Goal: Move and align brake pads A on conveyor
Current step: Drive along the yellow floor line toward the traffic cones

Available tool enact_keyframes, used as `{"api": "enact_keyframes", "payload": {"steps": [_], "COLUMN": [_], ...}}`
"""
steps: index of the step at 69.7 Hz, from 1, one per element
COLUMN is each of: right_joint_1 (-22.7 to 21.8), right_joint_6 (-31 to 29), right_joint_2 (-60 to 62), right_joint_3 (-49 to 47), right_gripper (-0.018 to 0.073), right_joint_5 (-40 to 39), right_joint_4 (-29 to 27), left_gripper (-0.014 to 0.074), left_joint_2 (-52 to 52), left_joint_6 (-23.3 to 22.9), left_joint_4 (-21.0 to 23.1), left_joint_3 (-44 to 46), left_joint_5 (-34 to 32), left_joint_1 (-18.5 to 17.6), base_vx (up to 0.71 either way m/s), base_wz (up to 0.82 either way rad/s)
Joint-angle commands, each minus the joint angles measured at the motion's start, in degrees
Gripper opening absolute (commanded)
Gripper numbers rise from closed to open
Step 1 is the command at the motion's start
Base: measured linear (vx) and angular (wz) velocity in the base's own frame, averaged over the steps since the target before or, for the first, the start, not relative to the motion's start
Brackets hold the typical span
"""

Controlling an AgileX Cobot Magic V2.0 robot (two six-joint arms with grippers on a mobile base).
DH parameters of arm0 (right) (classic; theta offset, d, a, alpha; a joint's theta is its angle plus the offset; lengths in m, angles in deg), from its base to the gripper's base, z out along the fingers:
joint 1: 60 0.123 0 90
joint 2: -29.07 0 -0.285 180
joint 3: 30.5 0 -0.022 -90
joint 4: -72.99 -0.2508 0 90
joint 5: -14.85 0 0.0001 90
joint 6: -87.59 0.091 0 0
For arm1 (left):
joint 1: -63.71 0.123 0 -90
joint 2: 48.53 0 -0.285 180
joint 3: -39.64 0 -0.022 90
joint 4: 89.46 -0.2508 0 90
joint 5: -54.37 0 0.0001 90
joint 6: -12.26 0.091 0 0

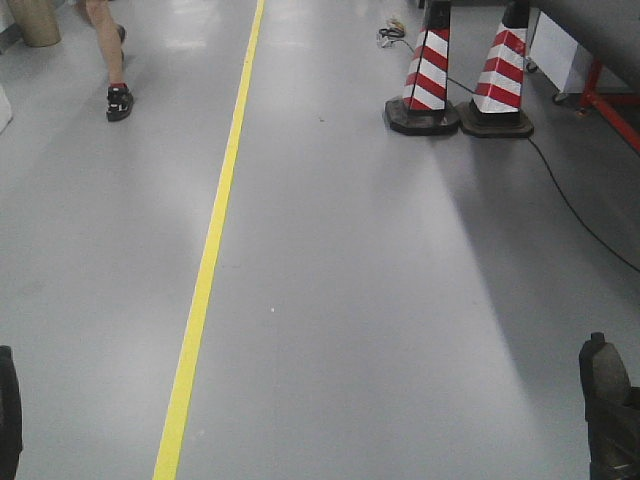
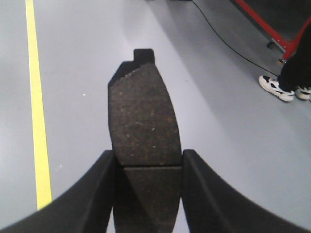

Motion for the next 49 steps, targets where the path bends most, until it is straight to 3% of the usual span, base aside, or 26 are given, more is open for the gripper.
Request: {"api": "enact_keyframes", "payload": {"steps": [1,49], "right_joint_1": [-0.10,-0.10], "right_joint_6": [-0.69,-0.69], "right_joint_2": [-0.08,-0.08], "right_joint_3": [-1.60,-1.60], "right_gripper": [0.0097,0.0097], "right_joint_5": [-4.43,-4.43], "right_joint_4": [0.60,0.60], "left_gripper": [0.0164,0.0164], "left_joint_2": [0.37,0.37], "left_joint_6": [-0.20,-0.20], "left_joint_4": [-0.29,-0.29], "left_joint_3": [1.70,1.70], "left_joint_5": [-5.15,-5.15], "left_joint_1": [-0.21,-0.21], "base_vx": [0.58,0.58], "base_wz": [0.01,0.05]}}
